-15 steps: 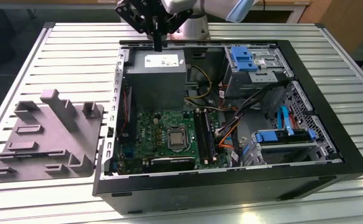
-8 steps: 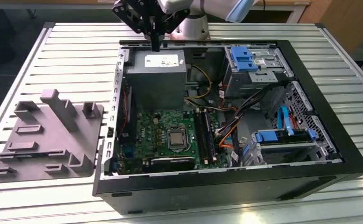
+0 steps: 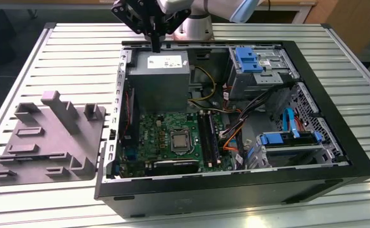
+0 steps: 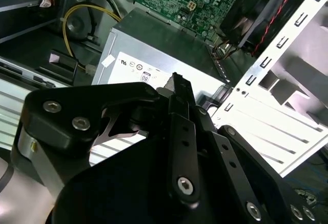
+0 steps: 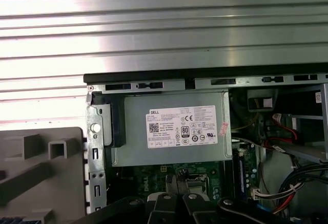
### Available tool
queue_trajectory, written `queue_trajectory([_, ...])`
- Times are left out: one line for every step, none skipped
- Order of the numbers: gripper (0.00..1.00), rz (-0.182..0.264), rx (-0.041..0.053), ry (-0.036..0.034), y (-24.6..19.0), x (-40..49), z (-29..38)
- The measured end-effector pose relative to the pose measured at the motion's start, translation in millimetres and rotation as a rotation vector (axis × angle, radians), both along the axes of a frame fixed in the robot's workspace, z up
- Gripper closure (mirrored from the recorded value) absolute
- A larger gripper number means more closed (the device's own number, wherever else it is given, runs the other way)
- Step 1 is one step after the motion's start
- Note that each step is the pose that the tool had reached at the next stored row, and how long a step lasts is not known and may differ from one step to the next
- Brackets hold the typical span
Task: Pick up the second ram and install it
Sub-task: 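Reach for the second ram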
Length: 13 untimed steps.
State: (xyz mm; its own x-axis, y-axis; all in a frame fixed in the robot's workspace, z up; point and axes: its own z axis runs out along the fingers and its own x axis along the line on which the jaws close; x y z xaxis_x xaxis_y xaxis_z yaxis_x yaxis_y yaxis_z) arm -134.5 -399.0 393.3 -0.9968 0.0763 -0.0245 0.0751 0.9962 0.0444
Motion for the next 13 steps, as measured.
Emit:
queue_trajectory([0.89, 0.0, 0.0, 0.0, 0.0, -0.6, 0.0])
queue_trajectory([0.89, 0.0, -0.0001, 0.0001, 0.0, -1.3, 0.1])
queue_trajectory([0.89, 0.0, -0.0001, 0.0001, 0.0, -2.0, 0.0])
queue_trajectory([0.89, 0.0, 0.0, 0.0001, 0.0, -2.7, 0.0])
queue_trajectory([0.89, 0.0, -0.0001, 0.0001, 0.0, -3.6, 0.0])
queue_trajectory([0.89, 0.0, -0.0001, 0.0001, 0.0, -4.6, 0.0])
queue_trajectory([0.89, 0.0, 0.0, 0.0, 0.0, -5.4, 0.0])
queue_trajectory([0.89, 0.0, 0.0, 0.0001, 0.0, -6.4, 0.0])
queue_trajectory([0.89, 0.0, -0.0001, 0.0001, 0.0, -7.3, 0.1])
queue_trajectory([0.89, 0.0, -0.0001, 0.0001, 0.0, -8.2, 0.1])
queue_trajectory([0.89, 0.0, -0.0001, 0.0, 0.0, -9.2, 0.0])
queue_trajectory([0.89, 0.0, -0.0001, 0.0, 0.0, -10.3, 0.0])
queue_trajectory([0.89, 0.0, 0.0, -0.0001, 0.0, -11.4, 0.0])
